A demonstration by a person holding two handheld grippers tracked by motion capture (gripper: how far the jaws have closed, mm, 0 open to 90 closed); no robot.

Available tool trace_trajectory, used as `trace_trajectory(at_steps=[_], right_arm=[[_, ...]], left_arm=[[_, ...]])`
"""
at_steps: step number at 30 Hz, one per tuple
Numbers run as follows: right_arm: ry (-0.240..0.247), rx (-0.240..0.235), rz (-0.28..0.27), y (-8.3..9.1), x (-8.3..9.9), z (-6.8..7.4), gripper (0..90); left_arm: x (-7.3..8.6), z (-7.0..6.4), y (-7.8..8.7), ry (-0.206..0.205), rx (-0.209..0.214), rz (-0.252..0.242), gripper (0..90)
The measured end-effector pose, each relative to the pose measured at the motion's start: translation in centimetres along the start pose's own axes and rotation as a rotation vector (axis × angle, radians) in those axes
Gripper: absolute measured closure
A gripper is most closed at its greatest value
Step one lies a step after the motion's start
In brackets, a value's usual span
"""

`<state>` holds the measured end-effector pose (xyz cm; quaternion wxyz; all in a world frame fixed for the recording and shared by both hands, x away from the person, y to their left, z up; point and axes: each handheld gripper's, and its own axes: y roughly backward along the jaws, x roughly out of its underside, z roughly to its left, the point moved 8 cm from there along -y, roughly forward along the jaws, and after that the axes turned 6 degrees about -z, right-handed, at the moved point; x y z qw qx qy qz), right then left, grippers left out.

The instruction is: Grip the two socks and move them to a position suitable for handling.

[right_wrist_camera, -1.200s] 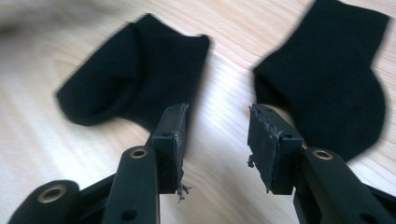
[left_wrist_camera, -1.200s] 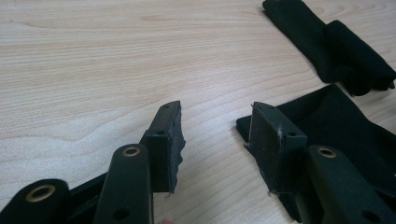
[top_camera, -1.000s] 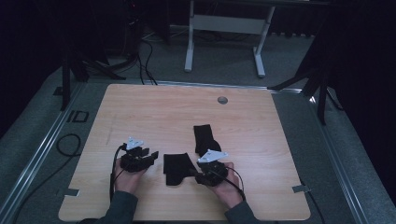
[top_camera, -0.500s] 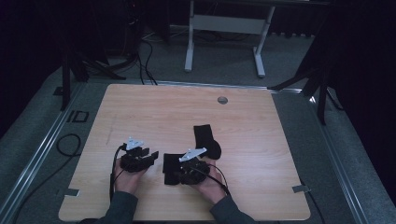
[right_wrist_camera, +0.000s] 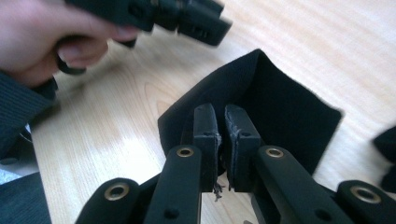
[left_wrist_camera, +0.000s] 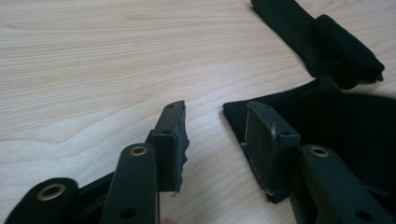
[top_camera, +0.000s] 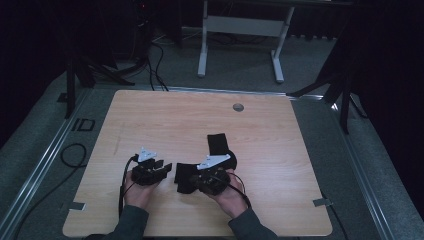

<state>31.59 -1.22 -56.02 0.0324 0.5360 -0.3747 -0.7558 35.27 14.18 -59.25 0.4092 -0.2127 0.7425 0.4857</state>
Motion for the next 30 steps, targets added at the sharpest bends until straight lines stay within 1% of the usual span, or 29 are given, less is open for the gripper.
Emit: trace_trajectory(at_steps=[2, 3, 4, 5, 6, 7, 8, 9, 10, 11, 12, 13, 14, 16, 18, 19, 21, 22, 25, 26, 28, 30], right_arm=[[0.003, 0.006, -0.013, 0.8, -0.4, -0.1, 84.3], [0.003, 0.006, -0.013, 0.8, -0.4, -0.1, 84.3], [0.004, 0.009, -0.028, 1.5, -0.8, -0.3, 84.5], [0.004, 0.009, -0.028, 1.5, -0.8, -0.3, 84.5], [0.002, 0.010, -0.037, 1.8, -0.9, -0.4, 84.5], [-0.003, 0.009, -0.044, 2.1, -1.0, -0.5, 84.5], [-0.012, 0.011, -0.059, 2.7, -1.2, -0.7, 84.5], [-0.012, 0.011, -0.059, 2.7, -1.2, -0.7, 84.5], [-0.016, 0.012, -0.067, 2.9, -1.3, -0.7, 84.5], [-0.024, 0.009, -0.075, 3.1, -1.3, -0.8, 84.5], [-0.034, 0.009, -0.087, 3.5, -1.4, -1.0, 84.5], [-0.034, 0.009, -0.087, 3.5, -1.4, -1.0, 84.5], [-0.037, 0.011, -0.089, 3.7, -1.4, -1.2, 84.5], [-0.047, 0.016, -0.096, 4.1, -1.3, -1.5, 84.5], [-0.057, 0.019, -0.104, 4.4, -1.2, -1.8, 84.6], [-0.062, 0.018, -0.108, 4.6, -1.1, -1.9, 84.6], [-0.067, 0.017, -0.112, 4.7, -1.0, -2.0, 84.6], [-0.074, 0.024, -0.115, 5.1, -0.8, -2.3, 84.6], [-0.084, 0.033, -0.123, 5.7, -0.5, -2.7, 84.6], [-0.085, 0.037, -0.126, 6.0, -0.4, -2.9, 84.6], [-0.094, 0.049, -0.127, 6.5, -0.1, -3.4, 84.6], [-0.107, 0.059, -0.126, 6.9, 0.4, -3.8, 84.6]], left_arm=[[0.0, -0.3, -0.1, -0.006, 0.008, 0.003, 61.7], [0.1, -0.5, -0.1, -0.014, 0.012, 0.005, 61.7], [0.1, -1.0, -0.2, -0.029, 0.032, 0.003, 66.4], [0.1, -1.0, -0.2, -0.029, 0.032, 0.003, 68.5], [0.2, -1.4, -0.3, -0.033, 0.043, 0.004, 68.5], [0.2, -1.7, -0.4, -0.039, 0.056, 0.006, 70.8], [0.3, -2.1, -0.5, -0.050, 0.069, 0.008, 75.5], [0.3, -2.5, -0.6, -0.059, 0.079, 0.010, 75.5], [0.4, -3.0, -0.7, -0.066, 0.087, 0.009, 77.6], [0.4, -3.3, -0.8, -0.081, 0.097, 0.015, 79.5], [0.5, -3.8, -1.0, -0.088, 0.104, 0.021, 85.7], [0.8, -4.1, -1.2, -0.092, 0.107, 0.040, 85.7], [1.0, -4.5, -1.3, -0.091, 0.119, 0.057, 89.2], [1.3, -5.4, -1.7, -0.091, 0.144, 0.073, 90.0], [1.6, -6.3, -2.0, -0.107, 0.160, 0.084, 90.0], [1.7, -6.7, -2.2, -0.117, 0.162, 0.088, 90.0], [2.0, -6.9, -2.6, -0.137, 0.151, 0.096, 90.0], [2.2, -7.0, -2.8, -0.136, 0.143, 0.100, 90.0], [2.4, -6.5, -3.0, -0.136, 0.114, 0.112, 90.0], [2.4, -6.5, -3.0, -0.136, 0.114, 0.112, 90.0], [2.4, -6.0, -2.8, -0.144, 0.099, 0.116, 90.0], [2.4, -5.4, -2.5, -0.142, 0.091, 0.122, 90.0]])
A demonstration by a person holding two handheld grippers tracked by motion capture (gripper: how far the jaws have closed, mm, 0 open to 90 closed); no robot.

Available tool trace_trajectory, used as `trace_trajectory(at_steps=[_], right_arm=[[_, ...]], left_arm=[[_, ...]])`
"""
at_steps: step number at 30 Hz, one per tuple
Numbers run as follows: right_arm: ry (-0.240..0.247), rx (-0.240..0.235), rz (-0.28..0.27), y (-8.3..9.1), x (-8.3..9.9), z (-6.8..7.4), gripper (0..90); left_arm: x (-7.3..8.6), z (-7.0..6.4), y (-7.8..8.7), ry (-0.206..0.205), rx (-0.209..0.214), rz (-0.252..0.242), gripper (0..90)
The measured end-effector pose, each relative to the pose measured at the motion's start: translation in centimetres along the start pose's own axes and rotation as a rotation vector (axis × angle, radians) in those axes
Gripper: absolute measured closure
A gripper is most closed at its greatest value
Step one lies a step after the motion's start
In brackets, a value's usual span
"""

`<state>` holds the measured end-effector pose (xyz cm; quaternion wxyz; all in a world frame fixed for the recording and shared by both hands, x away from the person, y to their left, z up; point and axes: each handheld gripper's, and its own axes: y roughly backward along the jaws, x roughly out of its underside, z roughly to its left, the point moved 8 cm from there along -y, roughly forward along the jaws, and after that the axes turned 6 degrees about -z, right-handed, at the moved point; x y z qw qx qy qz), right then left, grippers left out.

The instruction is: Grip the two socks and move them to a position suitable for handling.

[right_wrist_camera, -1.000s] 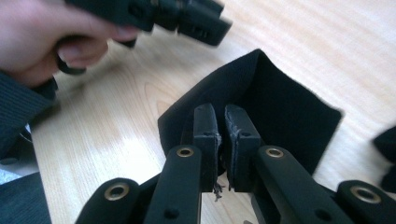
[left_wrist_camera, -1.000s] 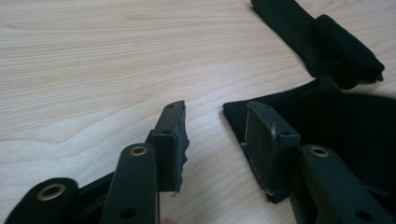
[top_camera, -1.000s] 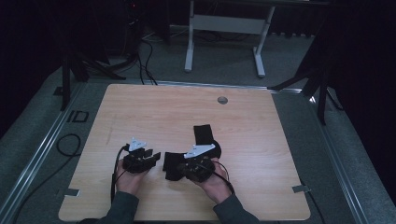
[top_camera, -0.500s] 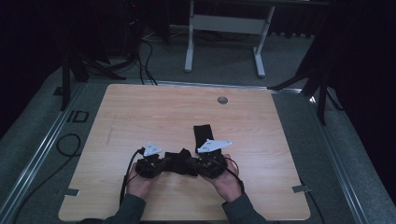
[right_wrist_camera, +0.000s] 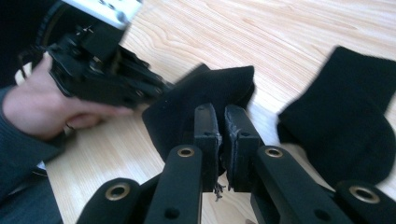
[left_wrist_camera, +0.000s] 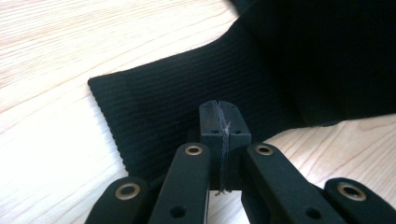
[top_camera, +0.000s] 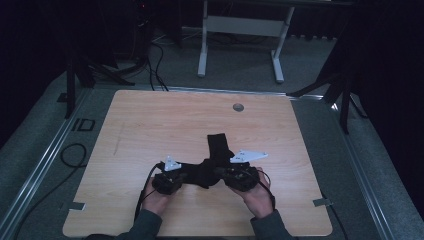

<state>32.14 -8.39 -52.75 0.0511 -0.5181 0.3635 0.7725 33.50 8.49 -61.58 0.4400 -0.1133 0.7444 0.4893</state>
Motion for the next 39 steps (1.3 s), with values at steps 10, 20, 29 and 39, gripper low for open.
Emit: trace_trajectory(at_steps=[10, 20, 29, 39], right_arm=[[-0.048, 0.024, 0.060, 1.5, 3.7, -1.9, 84.5], [-0.049, 0.097, 0.178, 2.0, 7.9, -4.3, 84.7], [-0.058, 0.137, 0.154, 2.6, 6.9, -5.3, 65.8], [0.009, 0.289, 0.129, -0.4, 3.6, -8.9, 71.1]], left_arm=[[0.4, 1.7, 1.0, -0.029, -0.027, 0.016, 90.0], [0.8, 3.0, 1.9, -0.028, -0.074, 0.036, 90.0], [0.6, 2.7, 1.9, -0.028, -0.054, 0.022, 88.8], [-0.3, 1.7, 2.1, -0.046, 0.004, -0.044, 74.6]])
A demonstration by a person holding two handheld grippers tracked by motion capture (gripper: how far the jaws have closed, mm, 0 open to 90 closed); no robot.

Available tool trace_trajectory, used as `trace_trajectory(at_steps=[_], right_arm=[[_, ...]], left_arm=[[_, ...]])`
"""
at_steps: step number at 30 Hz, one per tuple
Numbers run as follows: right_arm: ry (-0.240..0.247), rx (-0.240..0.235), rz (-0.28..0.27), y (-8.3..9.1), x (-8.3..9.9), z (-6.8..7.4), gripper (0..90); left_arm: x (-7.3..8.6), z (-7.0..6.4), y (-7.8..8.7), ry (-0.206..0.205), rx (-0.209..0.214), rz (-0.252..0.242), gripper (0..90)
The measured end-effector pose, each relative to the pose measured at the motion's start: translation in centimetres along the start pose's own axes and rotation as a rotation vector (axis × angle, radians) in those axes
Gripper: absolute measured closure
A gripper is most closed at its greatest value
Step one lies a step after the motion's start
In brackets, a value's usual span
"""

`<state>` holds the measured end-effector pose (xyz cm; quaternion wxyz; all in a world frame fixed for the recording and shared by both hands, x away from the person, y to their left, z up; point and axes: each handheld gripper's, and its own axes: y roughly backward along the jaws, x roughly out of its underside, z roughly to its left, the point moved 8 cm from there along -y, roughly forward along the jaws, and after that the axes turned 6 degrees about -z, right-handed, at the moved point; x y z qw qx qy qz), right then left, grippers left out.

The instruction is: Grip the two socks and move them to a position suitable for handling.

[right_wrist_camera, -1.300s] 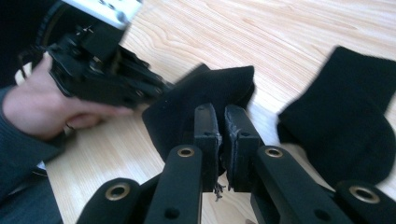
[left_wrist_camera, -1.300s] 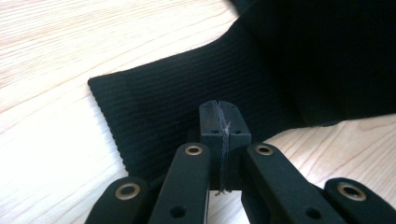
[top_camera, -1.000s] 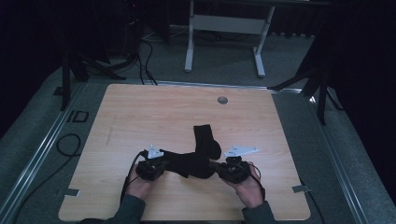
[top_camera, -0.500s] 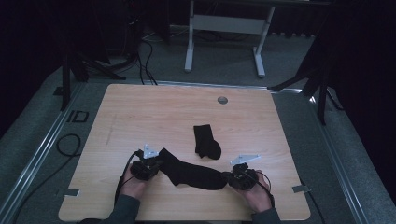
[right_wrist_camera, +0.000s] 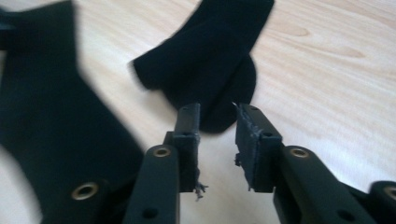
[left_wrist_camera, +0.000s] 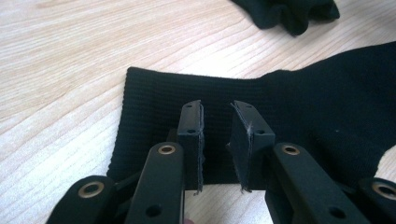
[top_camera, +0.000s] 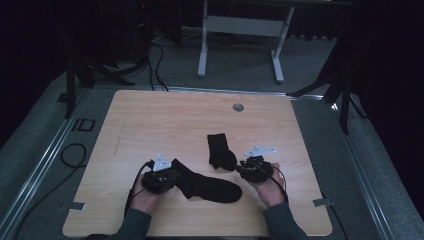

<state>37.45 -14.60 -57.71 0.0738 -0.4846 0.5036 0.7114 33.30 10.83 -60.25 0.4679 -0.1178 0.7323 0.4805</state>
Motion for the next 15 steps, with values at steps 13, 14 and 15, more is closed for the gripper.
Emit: trace_trajectory(at_steps=[13, 14, 15], right_arm=[[-0.027, 0.077, 0.074, -6.2, -1.7, 0.2, 77.5], [-0.017, 0.085, 0.096, -7.0, -1.5, 0.3, 78.0], [-0.008, 0.085, 0.094, -7.2, -1.6, 0.4, 78.1]], left_arm=[[-0.6, 0.3, 0.5, -0.003, -0.023, -0.031, 74.9], [-0.7, 0.2, 0.5, -0.003, -0.024, -0.032, 75.6], [-0.8, 0.3, 0.5, -0.005, -0.028, -0.035, 76.1]])
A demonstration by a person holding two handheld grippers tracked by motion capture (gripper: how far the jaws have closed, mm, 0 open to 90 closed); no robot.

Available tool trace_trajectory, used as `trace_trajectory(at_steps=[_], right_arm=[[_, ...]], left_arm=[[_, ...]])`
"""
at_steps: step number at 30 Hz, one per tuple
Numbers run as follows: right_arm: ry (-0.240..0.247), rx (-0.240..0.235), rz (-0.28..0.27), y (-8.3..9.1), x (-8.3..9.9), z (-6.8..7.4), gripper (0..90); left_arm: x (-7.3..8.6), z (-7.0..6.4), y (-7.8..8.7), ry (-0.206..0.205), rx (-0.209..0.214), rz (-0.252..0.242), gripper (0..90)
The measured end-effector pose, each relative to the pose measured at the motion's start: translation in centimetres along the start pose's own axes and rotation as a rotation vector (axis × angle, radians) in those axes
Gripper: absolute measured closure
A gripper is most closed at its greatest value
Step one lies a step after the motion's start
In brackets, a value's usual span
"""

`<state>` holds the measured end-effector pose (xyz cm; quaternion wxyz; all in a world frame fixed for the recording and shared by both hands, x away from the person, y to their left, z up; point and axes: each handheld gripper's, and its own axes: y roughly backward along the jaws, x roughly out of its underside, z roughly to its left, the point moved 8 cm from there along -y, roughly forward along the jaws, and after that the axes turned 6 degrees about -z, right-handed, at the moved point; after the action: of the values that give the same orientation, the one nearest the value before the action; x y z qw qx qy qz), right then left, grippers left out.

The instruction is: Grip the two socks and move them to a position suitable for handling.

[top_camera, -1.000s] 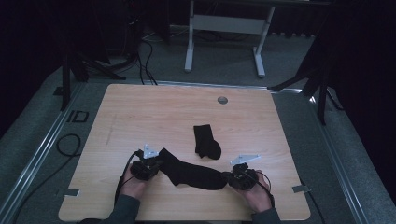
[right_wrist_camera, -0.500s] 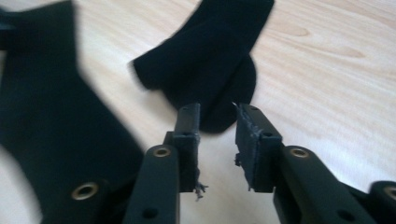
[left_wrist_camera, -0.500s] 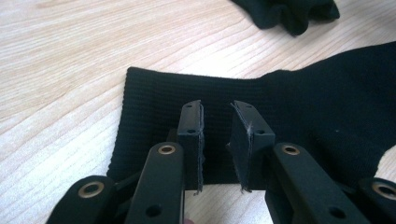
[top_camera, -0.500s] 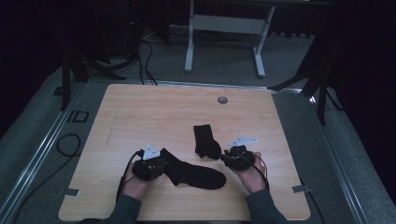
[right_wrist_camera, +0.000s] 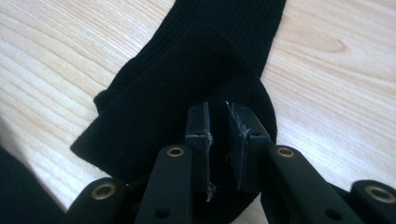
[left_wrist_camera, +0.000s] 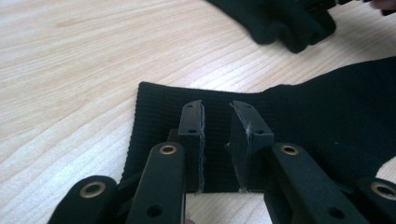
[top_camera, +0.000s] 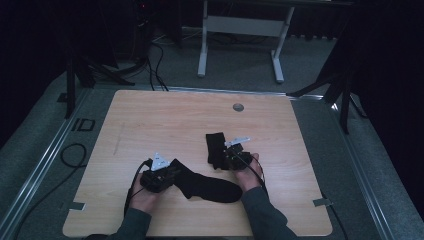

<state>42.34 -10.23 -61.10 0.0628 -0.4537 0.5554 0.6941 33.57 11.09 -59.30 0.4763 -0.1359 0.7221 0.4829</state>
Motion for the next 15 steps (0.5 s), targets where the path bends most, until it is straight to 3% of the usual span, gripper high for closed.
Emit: trace_trajectory(at_steps=[2, 3, 4, 8, 13, 15], right_arm=[[0.010, 0.002, 0.006, -0.1, -0.1, 0.2, 78.3], [0.054, 0.000, 0.016, -0.3, -0.3, 0.5, 79.1], [0.069, -0.002, 0.019, -0.3, -0.5, 0.7, 79.5], [0.090, -0.012, 0.020, -0.5, -0.6, 1.0, 80.4], [0.185, -0.068, 0.031, -0.8, -1.0, 2.4, 84.8], [0.200, -0.089, 0.029, -0.9, -1.1, 2.8, 85.1]], left_arm=[[-0.1, 0.0, 0.0, 0.000, -0.001, -0.002, 76.8], [-0.2, 0.0, -0.1, 0.001, -0.002, -0.001, 77.9], [-0.4, 0.0, -0.2, 0.000, -0.005, 0.000, 78.3], [-0.9, -0.1, -0.3, -0.011, -0.006, -0.006, 79.5], [-2.2, 0.3, -1.0, -0.014, -0.013, -0.011, 81.6], [-2.8, 0.5, -1.7, -0.008, -0.010, -0.011, 82.1]])
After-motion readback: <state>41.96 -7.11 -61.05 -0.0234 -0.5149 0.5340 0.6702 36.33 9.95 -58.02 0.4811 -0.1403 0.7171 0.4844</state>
